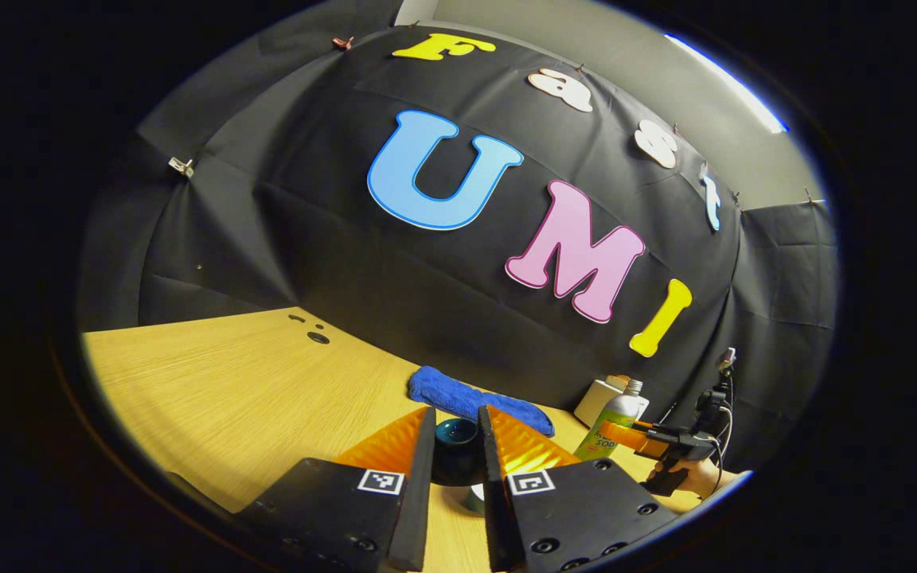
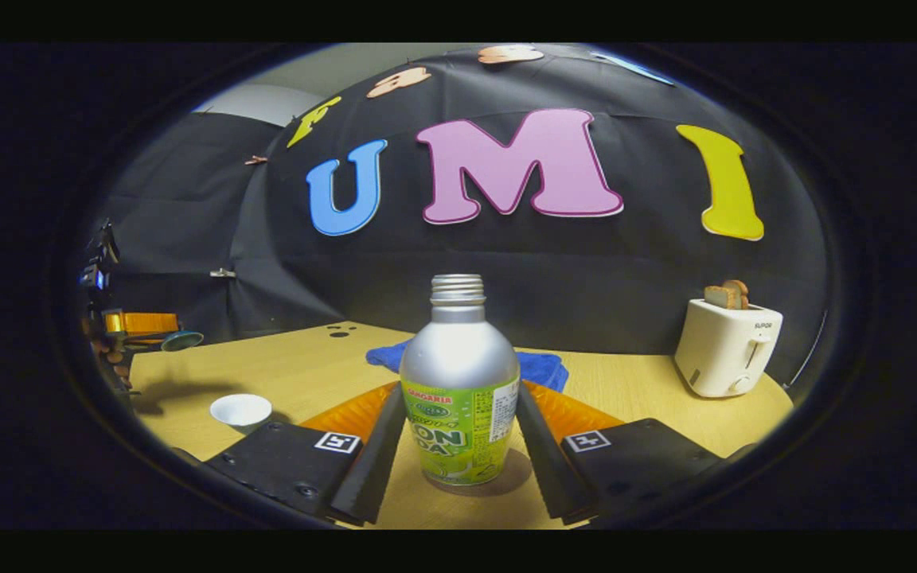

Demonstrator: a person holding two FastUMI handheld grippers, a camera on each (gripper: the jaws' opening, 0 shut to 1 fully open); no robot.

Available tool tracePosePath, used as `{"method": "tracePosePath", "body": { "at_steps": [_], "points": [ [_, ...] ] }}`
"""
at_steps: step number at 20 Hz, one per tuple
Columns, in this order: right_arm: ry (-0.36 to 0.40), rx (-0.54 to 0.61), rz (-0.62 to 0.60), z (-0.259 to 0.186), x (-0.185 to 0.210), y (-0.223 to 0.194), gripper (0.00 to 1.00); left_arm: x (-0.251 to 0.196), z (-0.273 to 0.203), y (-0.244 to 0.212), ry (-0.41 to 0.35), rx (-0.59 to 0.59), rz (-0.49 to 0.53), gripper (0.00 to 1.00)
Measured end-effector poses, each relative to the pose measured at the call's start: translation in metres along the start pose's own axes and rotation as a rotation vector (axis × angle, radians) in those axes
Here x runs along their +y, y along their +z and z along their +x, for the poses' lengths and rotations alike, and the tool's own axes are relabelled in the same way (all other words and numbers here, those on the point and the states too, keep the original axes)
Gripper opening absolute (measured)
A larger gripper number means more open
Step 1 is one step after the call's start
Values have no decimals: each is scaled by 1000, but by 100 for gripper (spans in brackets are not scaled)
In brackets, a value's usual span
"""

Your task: Open the teacup lid with one hand, grasp the water bottle and pour water into the teacup with the other hand; after pouring, place the water bottle on the coaster and then close the teacup lid.

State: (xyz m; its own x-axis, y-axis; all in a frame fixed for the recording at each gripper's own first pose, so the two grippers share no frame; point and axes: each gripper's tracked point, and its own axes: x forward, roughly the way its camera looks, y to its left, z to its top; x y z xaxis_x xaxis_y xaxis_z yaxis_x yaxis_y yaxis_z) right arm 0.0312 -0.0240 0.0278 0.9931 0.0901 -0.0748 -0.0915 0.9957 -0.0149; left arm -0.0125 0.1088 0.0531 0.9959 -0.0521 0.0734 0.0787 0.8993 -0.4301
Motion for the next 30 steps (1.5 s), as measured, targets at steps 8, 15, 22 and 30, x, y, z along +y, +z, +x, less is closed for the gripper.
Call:
{"method": "tracePosePath", "body": {
  "at_steps": [8,15,22,30],
  "points": [
    [-11,10,26,8,-10,-15,78,1,0,-1,7,1,2,33],
    [-1,29,27,0,-9,-17,82,-8,4,-7,-3,17,18,33],
    [-18,39,22,-20,-16,-23,94,-34,11,-25,-29,48,84,33],
    [-105,-8,19,-89,-27,-24,98,-59,27,-63,-50,113,189,33]
  ]
}}
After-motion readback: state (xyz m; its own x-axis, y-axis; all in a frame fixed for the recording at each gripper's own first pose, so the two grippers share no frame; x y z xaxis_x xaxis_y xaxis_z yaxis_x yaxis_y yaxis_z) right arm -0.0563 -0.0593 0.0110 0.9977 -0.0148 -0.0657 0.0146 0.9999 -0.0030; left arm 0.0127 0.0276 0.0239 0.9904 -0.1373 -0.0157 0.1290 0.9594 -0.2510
